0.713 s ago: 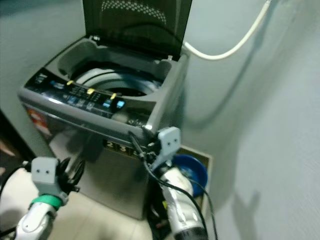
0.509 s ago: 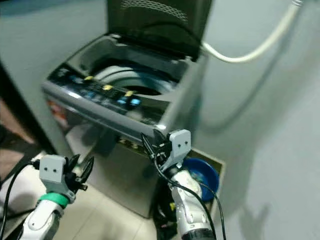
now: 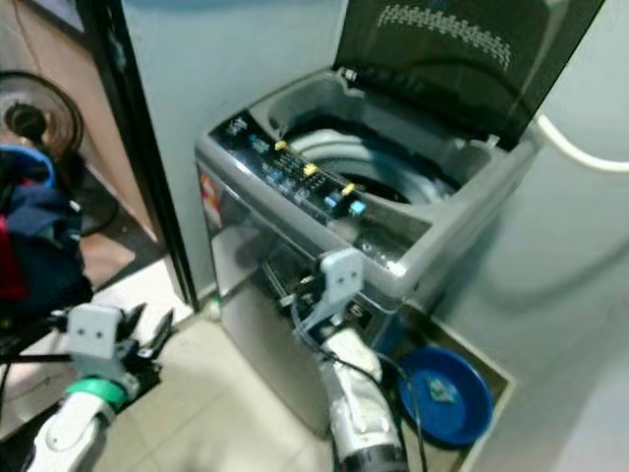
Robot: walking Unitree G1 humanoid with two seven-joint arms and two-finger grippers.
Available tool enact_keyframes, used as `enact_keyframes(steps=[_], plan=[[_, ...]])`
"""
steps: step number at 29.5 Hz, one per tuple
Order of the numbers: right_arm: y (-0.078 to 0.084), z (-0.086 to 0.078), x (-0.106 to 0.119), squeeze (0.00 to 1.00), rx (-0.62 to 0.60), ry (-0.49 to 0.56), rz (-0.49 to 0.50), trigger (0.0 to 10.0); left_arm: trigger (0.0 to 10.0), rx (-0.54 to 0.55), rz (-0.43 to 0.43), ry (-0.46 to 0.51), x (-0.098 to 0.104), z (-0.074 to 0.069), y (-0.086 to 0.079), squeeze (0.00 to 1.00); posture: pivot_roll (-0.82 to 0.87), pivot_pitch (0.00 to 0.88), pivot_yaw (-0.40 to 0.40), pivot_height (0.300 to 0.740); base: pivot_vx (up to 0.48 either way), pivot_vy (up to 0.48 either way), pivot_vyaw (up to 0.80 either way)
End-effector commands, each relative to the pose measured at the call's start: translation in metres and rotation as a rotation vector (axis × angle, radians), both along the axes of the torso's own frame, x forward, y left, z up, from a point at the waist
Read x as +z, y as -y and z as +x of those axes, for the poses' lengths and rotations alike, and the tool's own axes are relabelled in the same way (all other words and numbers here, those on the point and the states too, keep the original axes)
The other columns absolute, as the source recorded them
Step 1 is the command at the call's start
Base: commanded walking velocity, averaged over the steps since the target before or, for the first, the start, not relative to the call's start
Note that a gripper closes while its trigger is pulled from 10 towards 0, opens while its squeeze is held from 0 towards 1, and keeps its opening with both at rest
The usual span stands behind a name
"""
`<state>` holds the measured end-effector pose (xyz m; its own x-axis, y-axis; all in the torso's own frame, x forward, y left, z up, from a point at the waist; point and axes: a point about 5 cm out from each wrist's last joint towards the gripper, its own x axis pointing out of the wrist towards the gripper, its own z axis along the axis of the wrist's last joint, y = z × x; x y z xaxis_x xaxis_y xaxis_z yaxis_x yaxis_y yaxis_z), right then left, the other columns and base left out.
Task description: Clothes washing
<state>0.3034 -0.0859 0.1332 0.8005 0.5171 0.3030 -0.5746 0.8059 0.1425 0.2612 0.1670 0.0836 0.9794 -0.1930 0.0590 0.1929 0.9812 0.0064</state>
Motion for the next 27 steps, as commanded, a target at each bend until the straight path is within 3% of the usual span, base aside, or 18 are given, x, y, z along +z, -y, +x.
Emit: enact_keyframes(steps=[1,7,12,27], plan=[[0.004,0.0,-0.002,0.0,-0.014,-0.012,0.006,10.0,10.0,-0.01,0.012,-0.017,-0.004,-0.003,0.002,0.0,0.07,0.0,-0.008,0.74,0.0,0.0,0.8],[0.008,0.0,-0.007,0.0,-0.017,-0.034,-0.01,10.0,10.0,-0.004,0.009,-0.031,-0.008,-0.004,0.001,0.0,0.07,0.0,-0.011,0.74,0.0,0.0,0.8],[0.022,0.002,-0.032,0.0,-0.091,-0.147,-0.024,10.0,10.0,0.018,0.017,-0.092,-0.024,-0.005,-0.002,0.0,0.06,0.0,-0.016,0.74,0.0,0.0,0.8],[0.025,-0.002,-0.042,0.0,-0.096,-0.174,-0.036,10.0,10.0,0.022,0.004,-0.098,-0.026,-0.01,-0.001,0.0,0.06,0.0,-0.016,0.74,0.0,0.0,0.8]])
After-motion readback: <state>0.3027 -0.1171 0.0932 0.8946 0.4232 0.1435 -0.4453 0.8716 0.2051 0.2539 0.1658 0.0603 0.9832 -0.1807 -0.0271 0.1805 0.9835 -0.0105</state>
